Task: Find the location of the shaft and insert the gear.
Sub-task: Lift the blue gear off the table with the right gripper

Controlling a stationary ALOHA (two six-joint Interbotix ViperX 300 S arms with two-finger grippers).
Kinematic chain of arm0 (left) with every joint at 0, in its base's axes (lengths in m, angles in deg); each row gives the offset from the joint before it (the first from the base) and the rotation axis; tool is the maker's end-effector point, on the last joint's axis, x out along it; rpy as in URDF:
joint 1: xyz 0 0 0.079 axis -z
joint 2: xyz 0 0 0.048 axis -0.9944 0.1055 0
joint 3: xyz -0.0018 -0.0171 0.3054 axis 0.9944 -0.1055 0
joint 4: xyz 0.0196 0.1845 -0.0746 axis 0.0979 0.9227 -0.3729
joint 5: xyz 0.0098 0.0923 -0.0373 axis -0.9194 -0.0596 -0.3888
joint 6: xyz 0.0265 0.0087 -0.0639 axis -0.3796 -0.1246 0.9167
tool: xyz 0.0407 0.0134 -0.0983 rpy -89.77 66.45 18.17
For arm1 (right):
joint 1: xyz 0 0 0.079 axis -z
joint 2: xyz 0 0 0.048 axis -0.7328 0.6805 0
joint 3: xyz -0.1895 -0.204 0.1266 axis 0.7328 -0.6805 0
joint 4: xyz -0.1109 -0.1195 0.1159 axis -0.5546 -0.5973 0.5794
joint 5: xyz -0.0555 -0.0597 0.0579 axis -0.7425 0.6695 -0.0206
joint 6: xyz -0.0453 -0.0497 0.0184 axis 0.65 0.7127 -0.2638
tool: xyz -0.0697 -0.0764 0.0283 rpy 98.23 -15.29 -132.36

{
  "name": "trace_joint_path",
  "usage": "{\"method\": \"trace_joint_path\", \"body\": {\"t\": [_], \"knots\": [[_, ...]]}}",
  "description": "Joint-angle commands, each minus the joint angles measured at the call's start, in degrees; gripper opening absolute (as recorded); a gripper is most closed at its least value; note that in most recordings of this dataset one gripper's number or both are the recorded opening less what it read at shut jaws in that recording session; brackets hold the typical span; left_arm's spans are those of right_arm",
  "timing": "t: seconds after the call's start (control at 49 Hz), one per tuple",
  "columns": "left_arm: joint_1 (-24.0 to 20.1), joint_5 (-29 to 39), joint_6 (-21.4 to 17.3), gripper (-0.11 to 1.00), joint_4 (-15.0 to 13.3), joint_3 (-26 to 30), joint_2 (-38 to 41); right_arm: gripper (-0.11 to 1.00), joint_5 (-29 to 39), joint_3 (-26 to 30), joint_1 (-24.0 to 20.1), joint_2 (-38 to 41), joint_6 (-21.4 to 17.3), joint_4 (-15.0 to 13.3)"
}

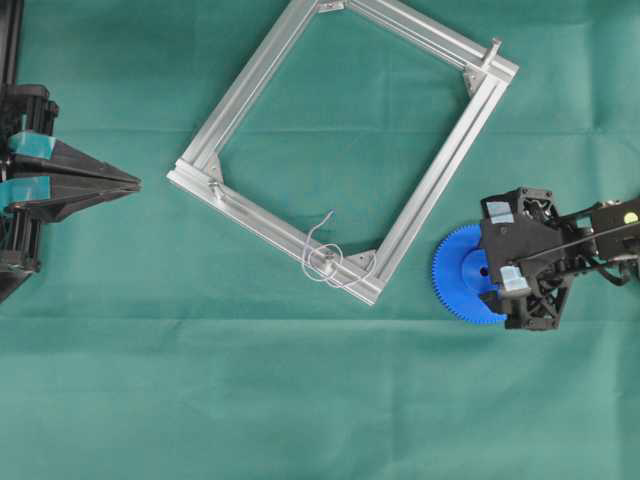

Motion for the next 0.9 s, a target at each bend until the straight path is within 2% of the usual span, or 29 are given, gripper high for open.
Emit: {"method": "trace_joint_path", "body": {"t": [0.0,0.102,0.347,0.734,0.877], "knots": [[0.00,-0.26,0.18,0.02,-0.09,1.49,0.26,0.70,0.18,1.05,-0.18,-0.35,-0.35,0.35],[0.00,-0.35,0.18,0.02,-0.09,1.58,0.26,0.70,1.58,2.20,-0.18,-1.05,-0.97,0.35],[0.00,-0.35,0.18,0.02,-0.09,1.58,0.26,0.70,10.37,6.68,-0.18,-5.62,-2.99,0.35],[0.00,-0.35,0.53,0.02,-0.09,1.58,0.26,0.70,19.25,12.13,-0.26,-11.43,-3.34,-0.09],[0.00,-0.26,0.53,0.02,-0.09,1.58,0.26,0.70,20.48,13.80,-0.26,-12.30,-3.34,-0.18]]}}
